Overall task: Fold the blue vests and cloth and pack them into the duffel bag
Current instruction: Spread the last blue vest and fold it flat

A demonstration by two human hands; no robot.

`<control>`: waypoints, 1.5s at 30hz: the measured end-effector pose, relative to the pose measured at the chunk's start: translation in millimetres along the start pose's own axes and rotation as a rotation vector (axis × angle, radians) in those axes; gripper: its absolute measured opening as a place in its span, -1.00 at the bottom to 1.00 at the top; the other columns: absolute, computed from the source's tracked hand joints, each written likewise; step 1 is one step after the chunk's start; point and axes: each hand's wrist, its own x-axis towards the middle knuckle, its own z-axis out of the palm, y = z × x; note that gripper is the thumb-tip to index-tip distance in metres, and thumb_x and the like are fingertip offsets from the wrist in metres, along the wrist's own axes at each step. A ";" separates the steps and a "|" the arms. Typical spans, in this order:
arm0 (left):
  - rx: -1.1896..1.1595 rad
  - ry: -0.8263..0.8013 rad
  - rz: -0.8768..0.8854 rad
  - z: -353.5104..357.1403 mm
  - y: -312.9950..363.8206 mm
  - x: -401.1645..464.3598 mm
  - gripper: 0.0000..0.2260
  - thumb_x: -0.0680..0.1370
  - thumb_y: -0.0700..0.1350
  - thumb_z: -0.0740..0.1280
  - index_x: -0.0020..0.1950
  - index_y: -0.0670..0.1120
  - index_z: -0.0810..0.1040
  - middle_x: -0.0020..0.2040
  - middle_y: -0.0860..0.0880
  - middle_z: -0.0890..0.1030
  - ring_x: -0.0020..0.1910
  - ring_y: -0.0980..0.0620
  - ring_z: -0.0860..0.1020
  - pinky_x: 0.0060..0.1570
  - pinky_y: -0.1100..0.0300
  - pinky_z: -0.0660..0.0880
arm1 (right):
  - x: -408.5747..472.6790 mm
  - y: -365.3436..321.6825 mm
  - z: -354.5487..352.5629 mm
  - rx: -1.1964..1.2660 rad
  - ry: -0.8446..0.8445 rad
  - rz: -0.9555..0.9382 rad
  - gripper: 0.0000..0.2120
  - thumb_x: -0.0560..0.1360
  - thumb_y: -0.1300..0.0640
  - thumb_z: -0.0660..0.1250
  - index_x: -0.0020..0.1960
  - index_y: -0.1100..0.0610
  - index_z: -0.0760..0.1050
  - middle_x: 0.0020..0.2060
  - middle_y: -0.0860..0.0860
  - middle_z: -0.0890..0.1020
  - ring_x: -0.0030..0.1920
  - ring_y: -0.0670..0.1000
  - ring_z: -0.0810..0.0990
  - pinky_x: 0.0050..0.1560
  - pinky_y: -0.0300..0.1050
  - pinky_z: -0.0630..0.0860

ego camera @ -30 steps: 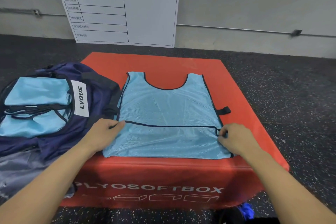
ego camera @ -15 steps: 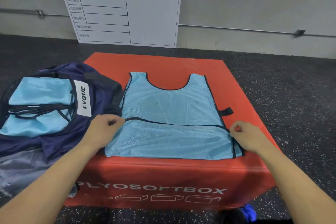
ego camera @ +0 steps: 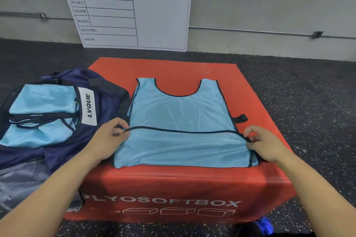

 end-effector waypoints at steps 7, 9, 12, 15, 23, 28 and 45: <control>0.069 -0.313 0.021 -12.4 3.6 -5.3 -0.87 0.64 -0.13 0.34 0.06 0.07 0.65 0.02 0.10 0.67 0.00 0.14 0.58 0.09 0.19 0.39 | -1.6 -3.5 0.8 0.085 -0.123 -0.018 -0.61 0.51 0.38 0.33 -0.19 -0.07 0.73 -0.18 0.02 0.71 -0.18 -0.03 0.55 -0.12 -0.15 0.43; 0.108 -0.348 0.028 -13.2 6.6 -8.0 -0.79 0.64 -0.17 0.34 0.04 0.10 0.72 0.08 0.14 0.69 0.08 0.23 0.59 0.13 0.31 0.38 | -2.7 -4.4 3.5 0.079 -0.180 0.001 -0.68 0.52 0.26 0.39 -0.07 -0.15 0.75 -0.05 0.22 0.72 -0.16 0.03 0.49 -0.09 -0.11 0.38; 0.101 -0.321 0.002 -15.6 9.1 -12.3 -0.76 0.63 -0.22 0.35 0.00 0.09 0.76 0.06 0.16 0.72 0.08 0.24 0.61 0.09 0.43 0.39 | -9.2 -7.5 3.6 0.077 -0.210 0.003 -0.71 0.53 0.22 0.41 0.01 -0.16 0.74 0.07 0.14 0.72 -0.07 -0.01 0.55 -0.04 -0.12 0.44; 0.049 -0.244 -0.007 -25.2 24.9 -18.1 -0.73 0.62 -0.26 0.35 -0.01 0.06 0.76 0.04 0.17 0.72 0.09 0.27 0.62 0.16 0.37 0.42 | -23.3 -21.0 -9.8 0.175 -0.184 -0.001 -0.70 0.56 0.32 0.39 0.08 -0.04 0.73 0.15 -0.09 0.70 0.22 -0.09 0.61 0.20 -0.32 0.47; 0.095 -0.090 0.131 -89.9 122.5 -23.4 -0.79 0.63 -0.17 0.36 0.03 0.11 0.75 0.01 0.13 0.73 0.00 0.25 0.63 0.04 0.45 0.41 | -47.8 -106.7 -102.4 0.176 -0.008 -0.187 -0.69 0.60 0.32 0.35 0.13 -0.03 0.71 0.17 -0.15 0.68 0.20 -0.28 0.55 0.19 -0.42 0.38; 0.036 0.003 0.209 -132.8 203.6 -38.2 -0.80 0.64 -0.18 0.33 0.04 0.05 0.73 -0.37 0.20 0.61 -0.40 0.20 0.53 -0.38 0.39 0.38 | -78.9 -162.9 -168.1 0.203 0.088 -0.231 -0.73 0.65 0.25 0.30 0.14 -0.03 0.70 -0.29 -0.20 0.64 -0.31 -0.27 0.52 -0.29 -0.41 0.34; -0.189 0.144 0.461 -216.1 377.4 -128.4 -0.80 0.68 -0.18 0.28 0.24 -0.10 0.64 0.16 -0.02 0.69 0.04 0.01 0.71 0.02 0.12 0.57 | -226.6 -263.5 -314.0 0.577 0.160 -0.479 -0.67 0.73 0.23 0.12 0.39 0.02 0.53 0.31 -0.04 0.62 0.20 0.02 0.68 0.27 0.07 0.55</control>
